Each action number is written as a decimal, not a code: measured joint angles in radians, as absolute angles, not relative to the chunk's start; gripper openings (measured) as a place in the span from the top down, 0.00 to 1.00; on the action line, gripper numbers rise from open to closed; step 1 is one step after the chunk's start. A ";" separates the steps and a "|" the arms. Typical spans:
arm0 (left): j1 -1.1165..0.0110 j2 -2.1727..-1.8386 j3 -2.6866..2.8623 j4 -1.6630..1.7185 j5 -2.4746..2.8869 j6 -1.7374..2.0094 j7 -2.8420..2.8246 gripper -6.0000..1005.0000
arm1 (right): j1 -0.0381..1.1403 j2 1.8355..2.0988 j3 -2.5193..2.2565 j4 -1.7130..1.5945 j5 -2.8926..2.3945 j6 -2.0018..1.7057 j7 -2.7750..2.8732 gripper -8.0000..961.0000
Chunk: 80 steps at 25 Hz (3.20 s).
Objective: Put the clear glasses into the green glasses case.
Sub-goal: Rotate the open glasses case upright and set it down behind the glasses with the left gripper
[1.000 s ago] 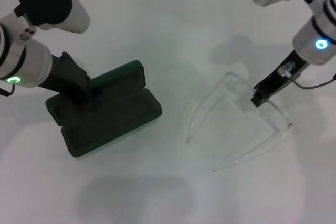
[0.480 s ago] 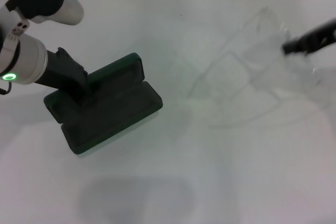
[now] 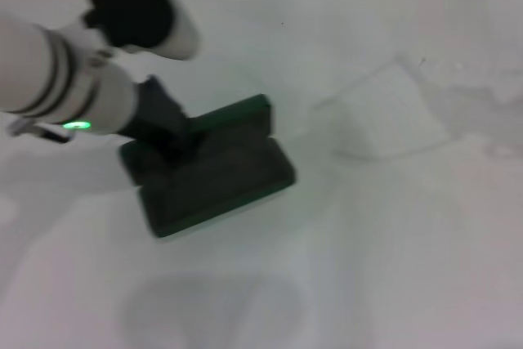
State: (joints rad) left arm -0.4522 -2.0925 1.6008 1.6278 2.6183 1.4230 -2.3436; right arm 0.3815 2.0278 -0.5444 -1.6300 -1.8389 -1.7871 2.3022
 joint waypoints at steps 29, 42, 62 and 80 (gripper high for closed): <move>-0.654 -2.100 2.058 1.375 2.664 0.938 -2.353 0.92 | 0.306 2.017 -0.147 -1.281 -1.671 -1.885 1.969 0.91; -0.644 -2.100 2.084 1.361 2.665 0.859 -2.350 0.88 | 0.306 2.011 -0.143 -1.243 -1.671 -1.883 1.951 0.91; -0.625 -2.097 2.101 1.355 2.658 0.832 -2.285 0.56 | 0.299 2.012 -0.141 -1.232 -1.670 -1.887 1.947 0.91; -0.603 -2.100 2.117 1.375 2.654 0.889 -2.296 0.53 | 0.287 2.014 -0.129 -1.208 -1.670 -1.916 1.945 0.91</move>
State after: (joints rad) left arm -0.6026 -2.0998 2.1172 1.3747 2.6541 0.8895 -2.2958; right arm 0.2866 2.0136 -0.1293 -1.2080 -1.6705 -1.9163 1.9450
